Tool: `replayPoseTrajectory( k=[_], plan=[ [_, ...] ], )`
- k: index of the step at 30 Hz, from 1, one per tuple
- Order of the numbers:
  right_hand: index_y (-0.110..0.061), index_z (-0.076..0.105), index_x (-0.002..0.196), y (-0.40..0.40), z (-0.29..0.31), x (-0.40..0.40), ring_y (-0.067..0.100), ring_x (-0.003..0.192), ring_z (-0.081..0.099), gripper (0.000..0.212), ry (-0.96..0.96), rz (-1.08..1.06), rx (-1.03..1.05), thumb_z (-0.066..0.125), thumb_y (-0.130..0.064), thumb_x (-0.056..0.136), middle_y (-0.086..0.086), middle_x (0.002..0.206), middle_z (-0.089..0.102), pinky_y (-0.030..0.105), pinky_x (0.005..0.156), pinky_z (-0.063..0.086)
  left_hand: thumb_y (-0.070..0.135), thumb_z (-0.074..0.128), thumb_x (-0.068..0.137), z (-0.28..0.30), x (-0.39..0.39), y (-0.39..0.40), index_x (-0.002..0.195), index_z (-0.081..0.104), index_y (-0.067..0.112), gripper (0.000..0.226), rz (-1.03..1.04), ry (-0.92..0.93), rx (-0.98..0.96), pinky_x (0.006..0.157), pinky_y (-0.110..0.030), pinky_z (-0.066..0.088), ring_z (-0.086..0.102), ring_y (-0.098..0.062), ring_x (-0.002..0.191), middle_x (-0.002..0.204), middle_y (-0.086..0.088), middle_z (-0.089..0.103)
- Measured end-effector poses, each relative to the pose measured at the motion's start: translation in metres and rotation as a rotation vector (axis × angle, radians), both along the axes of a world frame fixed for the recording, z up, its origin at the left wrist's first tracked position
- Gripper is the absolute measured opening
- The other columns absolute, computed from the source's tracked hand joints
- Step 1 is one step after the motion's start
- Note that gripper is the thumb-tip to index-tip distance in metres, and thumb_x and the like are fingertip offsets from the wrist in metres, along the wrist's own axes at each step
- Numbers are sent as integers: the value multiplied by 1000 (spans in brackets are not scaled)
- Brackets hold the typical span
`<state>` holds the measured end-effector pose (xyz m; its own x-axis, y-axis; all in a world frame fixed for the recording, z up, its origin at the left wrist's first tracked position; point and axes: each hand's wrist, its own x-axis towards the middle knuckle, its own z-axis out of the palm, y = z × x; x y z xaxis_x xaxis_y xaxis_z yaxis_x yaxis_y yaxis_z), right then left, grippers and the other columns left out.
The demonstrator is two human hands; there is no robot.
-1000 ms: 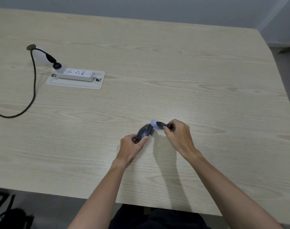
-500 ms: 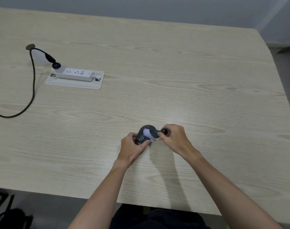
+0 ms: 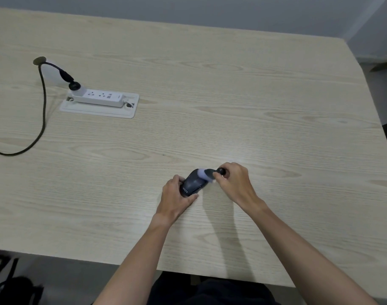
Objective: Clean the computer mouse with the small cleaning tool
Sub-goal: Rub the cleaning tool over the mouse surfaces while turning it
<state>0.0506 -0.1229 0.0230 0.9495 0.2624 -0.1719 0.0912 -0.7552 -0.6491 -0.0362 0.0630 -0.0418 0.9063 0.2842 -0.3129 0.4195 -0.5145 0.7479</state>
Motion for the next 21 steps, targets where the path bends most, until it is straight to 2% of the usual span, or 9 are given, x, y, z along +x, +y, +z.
replayPoseTrajectory(
  k=[3, 5, 7, 9, 13, 15, 18, 21],
  plan=[
    [-11, 67, 77, 0, 1, 2, 12, 67, 56, 20, 22, 73, -53, 66, -25, 90, -3, 70, 61, 25, 61, 41, 49, 83, 63, -1, 0, 4, 103, 53, 34, 52, -42, 1, 30, 79, -30, 55, 62, -13, 92, 96, 8, 65],
    [-8, 66, 76, -3, 2, 5, 17, 67, 58, 25, -15, 18, -141, 64, -28, 91, 0, 71, 62, 28, 58, 40, 44, 83, 66, 0, 0, 7, 108, 56, 35, 51, -83, 8, 49, 82, -23, 47, 55, -9, 98, 101, 8, 60],
    [-5, 62, 70, -4, 2, 7, 16, 61, 53, 31, 25, -40, -80, 67, -29, 90, -1, 64, 58, 28, 54, 38, 35, 83, 70, 2, 1, 13, 116, 57, 37, 53, -119, 36, 41, 85, -20, 41, 50, -2, 97, 104, 9, 52],
    [-2, 61, 68, 1, 5, 5, 15, 56, 47, 34, 111, -26, 11, 69, -29, 89, -2, 58, 53, 27, 54, 37, 27, 82, 74, 4, 3, 19, 125, 56, 36, 58, -170, 69, 30, 89, -21, 42, 47, 2, 95, 107, 7, 48],
    [-4, 63, 73, 1, 4, 1, 21, 64, 56, 31, 20, -14, -148, 64, -28, 92, 3, 67, 60, 25, 49, 34, 15, 79, 80, 8, 10, 27, 141, 53, 30, 68, -233, 108, 26, 98, -25, 43, 44, -3, 95, 113, 1, 43],
    [-7, 63, 74, 0, 5, 3, 17, 64, 54, 28, -2, -12, -92, 64, -28, 92, -1, 67, 58, 24, 52, 35, 11, 76, 82, 9, 11, 28, 145, 50, 28, 70, -233, 112, 10, 98, -25, 44, 45, -2, 93, 112, 1, 40],
    [-10, 66, 76, 3, 7, 2, 14, 63, 54, 25, 99, 98, 2, 65, -29, 90, -3, 66, 58, 29, 57, 43, 5, 71, 84, 9, 11, 29, 148, 47, 28, 72, -248, 118, 0, 94, -19, 40, 45, 1, 92, 109, 2, 38],
    [-8, 65, 79, 0, 4, 1, 21, 70, 59, 26, 14, 71, -150, 62, -29, 93, 1, 74, 62, 31, 57, 42, 0, 66, 86, 10, 12, 28, 151, 42, 27, 74, -225, 126, -6, 96, -20, 41, 46, -2, 94, 113, 0, 40]
  ],
)
